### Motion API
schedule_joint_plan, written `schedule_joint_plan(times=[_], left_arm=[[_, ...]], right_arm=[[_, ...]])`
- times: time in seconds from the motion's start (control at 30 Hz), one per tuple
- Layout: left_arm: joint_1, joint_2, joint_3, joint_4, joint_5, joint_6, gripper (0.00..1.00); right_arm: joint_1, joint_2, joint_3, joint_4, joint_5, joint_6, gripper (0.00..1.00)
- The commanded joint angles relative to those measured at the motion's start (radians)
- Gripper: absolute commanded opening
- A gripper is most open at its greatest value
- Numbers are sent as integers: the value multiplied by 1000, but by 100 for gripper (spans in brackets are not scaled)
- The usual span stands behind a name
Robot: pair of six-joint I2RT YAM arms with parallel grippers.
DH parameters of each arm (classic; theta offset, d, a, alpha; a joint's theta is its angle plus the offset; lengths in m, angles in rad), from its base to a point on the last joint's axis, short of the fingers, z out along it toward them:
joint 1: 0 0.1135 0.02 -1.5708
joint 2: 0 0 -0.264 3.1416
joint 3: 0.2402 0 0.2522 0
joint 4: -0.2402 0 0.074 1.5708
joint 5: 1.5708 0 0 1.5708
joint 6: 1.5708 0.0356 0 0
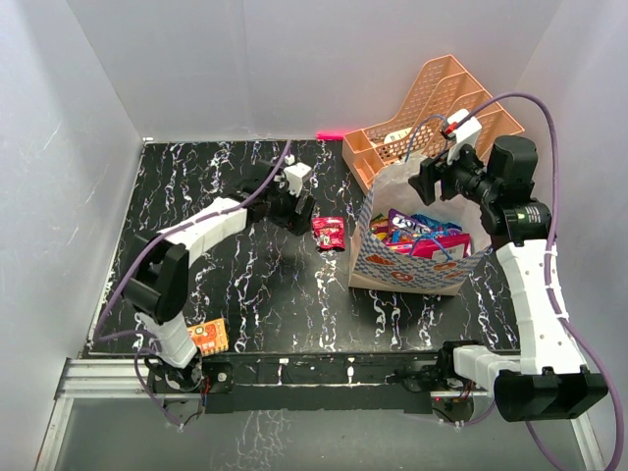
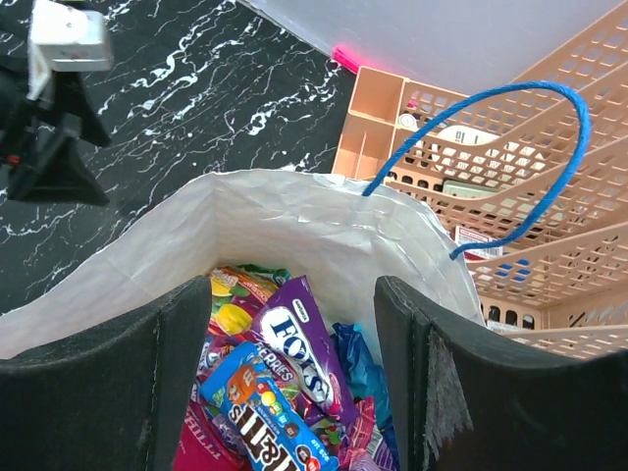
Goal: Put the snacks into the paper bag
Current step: Place the snack in the paper bag, then pick up the snack from the center of the board.
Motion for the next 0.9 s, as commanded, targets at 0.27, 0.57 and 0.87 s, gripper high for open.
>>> schedule_joint_plan(times=[0.27,0.57,0.87], left_arm=[[-36,234,167,30,40,-254,78],[-60,303,172,42,105,-333,58],[-75,308,128,65,112,-378,44]], right_arm=[[-2,-39,-6,70,-72,16,71],[-2,-30,-3,65,-99,25,71],[-2,-33,-25,72,-107,28,71]])
